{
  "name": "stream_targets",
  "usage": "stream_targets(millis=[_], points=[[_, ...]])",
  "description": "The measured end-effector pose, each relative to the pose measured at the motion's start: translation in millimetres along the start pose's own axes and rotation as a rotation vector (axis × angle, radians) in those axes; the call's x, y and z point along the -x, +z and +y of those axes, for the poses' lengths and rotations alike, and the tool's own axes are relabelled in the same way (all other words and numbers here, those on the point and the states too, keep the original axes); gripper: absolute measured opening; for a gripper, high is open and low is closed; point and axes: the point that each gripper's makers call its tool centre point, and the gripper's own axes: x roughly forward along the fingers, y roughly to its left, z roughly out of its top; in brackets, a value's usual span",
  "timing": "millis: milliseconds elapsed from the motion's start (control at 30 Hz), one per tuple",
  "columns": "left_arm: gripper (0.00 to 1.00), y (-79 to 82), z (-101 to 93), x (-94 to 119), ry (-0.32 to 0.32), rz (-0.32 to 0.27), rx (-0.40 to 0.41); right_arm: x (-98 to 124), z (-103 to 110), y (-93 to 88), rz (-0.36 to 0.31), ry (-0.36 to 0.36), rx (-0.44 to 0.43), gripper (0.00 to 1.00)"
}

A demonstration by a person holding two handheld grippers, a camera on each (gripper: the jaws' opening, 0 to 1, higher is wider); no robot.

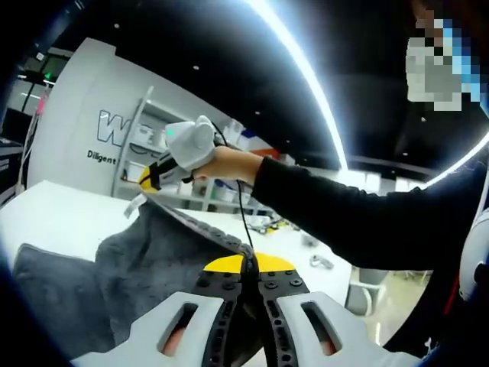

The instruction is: Open the folded towel by lifting each exposed corner and separating the folded layers until the towel lies flat within the target outline without major curled edges

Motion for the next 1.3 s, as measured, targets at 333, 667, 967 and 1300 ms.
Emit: stream_targets(millis=[333, 667, 967, 1300], points=[[0.01, -4.9, -17.4, -19.2, -0.025, -0.006, -0.002, 9.4, 2.7, -18.7, 0.014, -0.011, -0.01, 0.0], [0.01, -6.1, -34.1, -36.1, -0.06, -0.008, 0.0, 29.0, 5.3, -42.7, 0.036, -0.029, -0.026, 0.0], [0.01, -5.0, -51.9, -53.5, -0.104, -0.005, -0.02, 47.5, 8.6, -65.4, 0.057, -0.046, -0.046, 0.0], [0.01, -6.3, -66.7, -65.3, -0.134, -0.013, -0.02, 58.6, 16.8, -84.8, 0.082, -0.046, -0.045, 0.0]])
